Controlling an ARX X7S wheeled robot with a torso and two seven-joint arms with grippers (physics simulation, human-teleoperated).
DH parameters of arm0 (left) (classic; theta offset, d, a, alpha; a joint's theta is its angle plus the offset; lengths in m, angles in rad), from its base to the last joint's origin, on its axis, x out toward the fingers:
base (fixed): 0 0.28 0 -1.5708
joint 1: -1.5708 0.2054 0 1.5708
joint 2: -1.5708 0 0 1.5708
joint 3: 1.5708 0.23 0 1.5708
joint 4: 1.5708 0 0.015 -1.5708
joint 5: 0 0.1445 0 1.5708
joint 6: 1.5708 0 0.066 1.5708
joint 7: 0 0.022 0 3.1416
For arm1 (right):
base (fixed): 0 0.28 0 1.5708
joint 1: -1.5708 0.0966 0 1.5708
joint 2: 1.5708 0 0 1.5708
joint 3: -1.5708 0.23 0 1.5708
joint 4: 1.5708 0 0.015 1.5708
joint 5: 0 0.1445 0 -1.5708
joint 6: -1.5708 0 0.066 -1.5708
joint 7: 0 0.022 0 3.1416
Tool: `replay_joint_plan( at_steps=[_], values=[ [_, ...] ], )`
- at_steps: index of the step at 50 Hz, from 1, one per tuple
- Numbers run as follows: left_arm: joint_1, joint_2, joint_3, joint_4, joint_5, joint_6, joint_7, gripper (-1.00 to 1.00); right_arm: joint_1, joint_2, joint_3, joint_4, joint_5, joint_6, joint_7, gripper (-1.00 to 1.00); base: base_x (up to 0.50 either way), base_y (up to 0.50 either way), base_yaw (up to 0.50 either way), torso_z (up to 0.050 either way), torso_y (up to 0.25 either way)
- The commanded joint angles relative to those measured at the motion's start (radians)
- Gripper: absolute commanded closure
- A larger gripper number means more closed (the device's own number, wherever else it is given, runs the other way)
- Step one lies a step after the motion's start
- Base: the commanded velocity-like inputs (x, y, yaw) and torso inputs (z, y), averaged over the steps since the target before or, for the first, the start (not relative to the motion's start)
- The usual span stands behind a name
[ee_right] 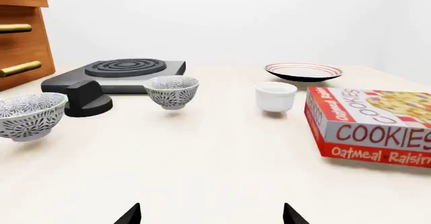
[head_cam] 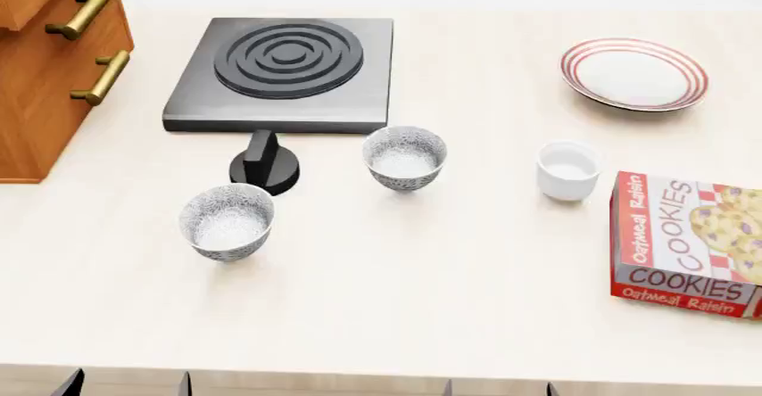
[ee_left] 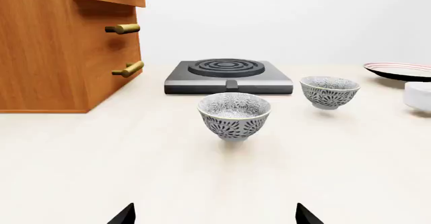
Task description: Pick the akita bowl next to the ramekin and place it on the plate.
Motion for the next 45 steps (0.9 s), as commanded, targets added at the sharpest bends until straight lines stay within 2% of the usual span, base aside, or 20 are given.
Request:
replay_joint_plan(
  at_steps=[1, 2, 5, 7, 9, 10, 11, 14, 20, 21, 23, 32, 35, 40, 42, 43, 44, 45],
  values=[
    [-0.002, -0.015, 0.019, -0.028, -0.016, 0.026, -0.018, -1.0, -0.003, 0.016, -0.02, -0.013, 0.015, 0.012, 0.019, -1.0, 0.0, 0.0, 0.0, 0.0, 0.0],
    [0.001, -0.02, 0.025, 0.017, -0.02, -0.015, -0.025, -1.0, -0.005, 0.021, -0.025, -0.013, 0.02, 0.01, 0.024, -1.0, 0.0, 0.0, 0.0, 0.0, 0.0],
    [0.002, -0.031, 0.037, 0.014, -0.032, -0.011, -0.036, -1.0, -0.003, 0.031, -0.038, -0.011, 0.03, 0.011, 0.035, -1.0, 0.0, 0.0, 0.0, 0.0, 0.0],
    [-0.007, -0.034, 0.044, -0.092, -0.035, 0.087, -0.039, -1.0, -0.001, 0.037, -0.044, -0.008, 0.035, 0.009, 0.041, -1.0, 0.0, 0.0, 0.0, 0.0, 0.0],
    [-0.008, -0.038, 0.051, -0.107, -0.038, 0.103, -0.044, -1.0, -0.002, 0.042, -0.05, -0.01, 0.04, 0.009, 0.046, -1.0, 0.0, 0.0, 0.0, 0.0, 0.0],
    [-0.008, -0.041, 0.055, -0.109, -0.04, 0.104, -0.046, -1.0, -0.002, 0.044, -0.052, -0.007, 0.042, 0.006, 0.048, -1.0, 0.0, 0.0, 0.0, 0.0, 0.0],
    [-0.002, -0.045, 0.057, -0.027, -0.043, 0.03, -0.051, -1.0, -0.002, 0.046, -0.054, -0.007, 0.044, 0.005, 0.05, -1.0, 0.0, 0.0, 0.0, 0.0, 0.0],
    [-0.009, -0.049, 0.066, -0.104, -0.047, 0.102, -0.053, -1.0, -0.003, 0.052, -0.062, -0.012, 0.049, 0.01, 0.057, -1.0, 0.0, 0.0, 0.0, 0.0, 0.0],
    [-0.014, -0.059, 0.082, -0.097, -0.035, 0.067, -0.072, -1.0, -0.006, 0.061, -0.071, -0.013, 0.057, 0.006, 0.065, -1.0, 0.0, 0.0, 0.0, 0.0, 0.0],
    [-0.021, -0.011, 0.022, -0.15, 0.005, 0.118, -0.006, -1.0, -0.008, 0.011, -0.015, -0.004, 0.004, 0.001, 0.009, -1.0, 0.0, 0.0, 0.0, 0.0, 0.0],
    [-0.013, -0.021, 0.032, -0.106, -0.006, 0.077, -0.018, -1.0, -0.005, 0.016, -0.02, -0.009, 0.013, 0.007, 0.015, -1.0, 0.0, 0.0, 0.0, 0.0, 0.0],
    [-0.013, -0.044, 0.063, -0.097, -0.034, 0.069, -0.042, -1.0, 0.002, 0.046, -0.053, 0.004, 0.039, 0.0, 0.039, -1.0, 0.0, 0.0, 0.0, 0.0, 0.0],
    [-0.01, -0.058, 0.082, -0.036, -0.069, -0.011, -0.008, -1.0, 0.009, 0.061, -0.076, -0.039, 0.028, 0.054, 0.033, -1.0, 0.0, 0.0, 0.0, 0.0, 0.0],
    [-0.111, -0.057, 0.074, 0.119, -0.038, -0.171, -0.078, -1.0, 0.082, 0.052, -0.125, -0.203, -0.024, 0.22, 0.071, -1.0, 0.0, 0.0, 0.0, 0.0, 0.0],
    [-0.208, -0.066, 0.099, 0.19, -0.023, -0.299, -0.075, -1.0, 0.131, 0.04, -0.149, -0.303, -0.051, 0.347, 0.092, -1.0, 0.0, 0.0, 0.0, 0.0, 0.0],
    [-0.256, -0.064, 0.1, 0.25, -0.023, -0.381, -0.081, -1.0, 0.149, 0.035, -0.15, -0.319, -0.04, 0.352, 0.094, -1.0, 0.0, 0.0, 0.0, 0.0, 0.0],
    [-0.368, -0.063, 0.11, 0.319, -0.029, -0.531, -0.072, -1.0, 0.209, 0.025, -0.168, -0.382, -0.069, 0.472, 0.112, -1.0, 0.0, 0.0, 0.0, 0.0, 0.0],
    [-0.397, -0.07, 0.125, 0.347, -0.028, -0.586, -0.063, -1.0, 0.224, 0.02, -0.165, -0.401, -0.05, 0.476, 0.115, -1.0, 0.0, 0.0, 0.0, 0.0, 0.0]
  ],
)
